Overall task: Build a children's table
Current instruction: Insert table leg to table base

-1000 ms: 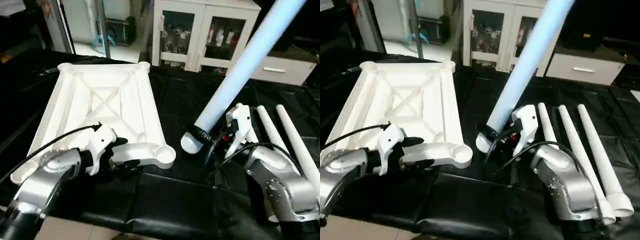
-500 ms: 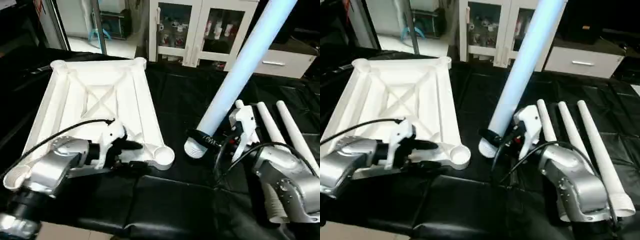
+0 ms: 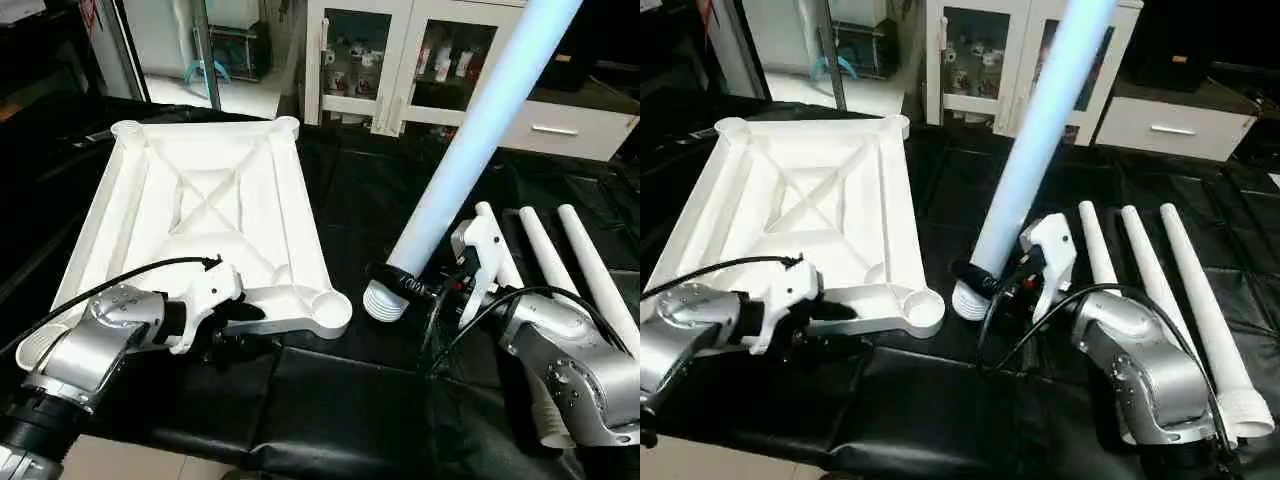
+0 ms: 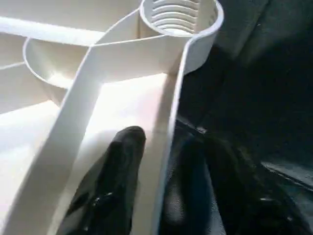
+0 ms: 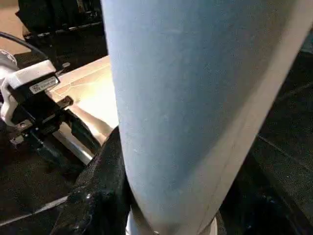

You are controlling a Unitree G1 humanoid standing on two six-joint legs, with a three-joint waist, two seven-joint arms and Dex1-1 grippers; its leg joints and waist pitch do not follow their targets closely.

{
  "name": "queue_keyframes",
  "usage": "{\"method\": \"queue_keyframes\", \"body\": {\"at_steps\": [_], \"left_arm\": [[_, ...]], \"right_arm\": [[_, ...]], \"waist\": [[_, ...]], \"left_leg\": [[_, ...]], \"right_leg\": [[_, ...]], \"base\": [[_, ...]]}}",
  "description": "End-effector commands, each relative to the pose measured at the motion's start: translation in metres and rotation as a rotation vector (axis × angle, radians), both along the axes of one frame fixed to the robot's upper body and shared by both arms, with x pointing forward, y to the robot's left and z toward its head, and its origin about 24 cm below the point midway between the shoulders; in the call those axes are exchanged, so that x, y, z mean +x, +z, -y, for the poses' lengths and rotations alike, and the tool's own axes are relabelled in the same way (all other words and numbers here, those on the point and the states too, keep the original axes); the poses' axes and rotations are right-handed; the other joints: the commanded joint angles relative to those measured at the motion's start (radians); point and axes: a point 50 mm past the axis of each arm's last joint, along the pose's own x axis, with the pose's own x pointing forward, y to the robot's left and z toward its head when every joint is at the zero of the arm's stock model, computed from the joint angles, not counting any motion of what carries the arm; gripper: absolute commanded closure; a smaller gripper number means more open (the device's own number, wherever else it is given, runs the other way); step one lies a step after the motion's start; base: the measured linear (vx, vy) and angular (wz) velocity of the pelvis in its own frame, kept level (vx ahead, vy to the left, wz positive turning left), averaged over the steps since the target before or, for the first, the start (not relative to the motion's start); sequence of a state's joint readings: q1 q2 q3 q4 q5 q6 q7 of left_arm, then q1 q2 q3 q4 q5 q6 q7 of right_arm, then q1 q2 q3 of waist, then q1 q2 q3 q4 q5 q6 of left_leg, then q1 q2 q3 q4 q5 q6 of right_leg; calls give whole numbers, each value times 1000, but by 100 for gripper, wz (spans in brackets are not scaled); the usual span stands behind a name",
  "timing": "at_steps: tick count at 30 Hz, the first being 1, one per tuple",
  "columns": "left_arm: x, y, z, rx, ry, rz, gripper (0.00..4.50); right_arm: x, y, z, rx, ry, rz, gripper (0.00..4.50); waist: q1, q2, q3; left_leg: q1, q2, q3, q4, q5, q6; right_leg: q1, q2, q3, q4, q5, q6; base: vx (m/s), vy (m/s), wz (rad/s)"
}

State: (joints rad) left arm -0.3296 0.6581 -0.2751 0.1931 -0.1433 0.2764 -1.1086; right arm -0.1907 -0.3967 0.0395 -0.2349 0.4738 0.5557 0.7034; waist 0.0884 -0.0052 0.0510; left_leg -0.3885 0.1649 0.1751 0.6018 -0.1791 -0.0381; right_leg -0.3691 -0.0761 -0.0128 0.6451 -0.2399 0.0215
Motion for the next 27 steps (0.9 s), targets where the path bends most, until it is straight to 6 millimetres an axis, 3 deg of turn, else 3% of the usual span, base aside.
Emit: {"method": "queue_keyframes", "body": {"at_steps": [1,7,8,15,21,22,24,25,27], "left_arm": [[1,-3,0,42,-19,2,257],[4,-5,1,54,-21,15,298],[5,-6,1,64,-31,11,315],[8,-5,0,80,-60,10,374],[3,-14,1,109,-96,-28,420],[2,-16,1,114,-98,-34,420],[-3,-21,2,119,-102,-48,440],[-6,-23,3,120,-103,-53,447],[-8,-25,4,121,-103,-57,447]], "right_arm": [[-3,5,-2,0,20,20,264],[-4,4,-2,-3,23,20,264],[-4,4,-2,-5,25,21,264],[-2,4,-6,1,32,26,264],[5,2,-17,10,54,13,264],[7,1,-19,8,55,11,264],[13,0,-25,-1,50,2,264],[14,1,-28,1,57,-2,264],[15,1,-30,5,67,-7,264]], "waist": [[-3,18,-57],[-4,17,-54],[-2,22,-55],[-2,24,-55],[-1,19,-53],[-1,11,-53],[0,12,-52],[1,6,-54],[1,9,-53]], "left_leg": [[35,56,-23,-89,-284,-65],[37,57,-24,-92,-331,-77],[37,57,-25,-92,-332,-78],[38,57,-26,-93,-344,-81],[36,58,-25,-95,-336,-75],[35,59,-25,-95,-336,-74],[36,59,-26,-96,-336,-74],[34,61,-27,-96,-319,-70],[34,62,-24,-98,-300,-67]], "right_leg": [[8,-59,30,-83,-110,-192],[5,-61,32,-89,-181,-186],[5,-62,32,-89,-181,-186],[3,-63,32,-90,-180,-191],[2,-65,32,-90,-188,-197],[3,-66,32,-90,-197,-197],[-1,-68,33,-90,-221,-197],[2,-71,33,-87,-215,-197],[0,-66,32,-87,-185,-189]], "base": [[0,0,0],[0,0,0],[0,0,0],[0,0,0],[0,0,0],[0,0,0],[0,0,0],[0,0,0],[0,0,0]]}}
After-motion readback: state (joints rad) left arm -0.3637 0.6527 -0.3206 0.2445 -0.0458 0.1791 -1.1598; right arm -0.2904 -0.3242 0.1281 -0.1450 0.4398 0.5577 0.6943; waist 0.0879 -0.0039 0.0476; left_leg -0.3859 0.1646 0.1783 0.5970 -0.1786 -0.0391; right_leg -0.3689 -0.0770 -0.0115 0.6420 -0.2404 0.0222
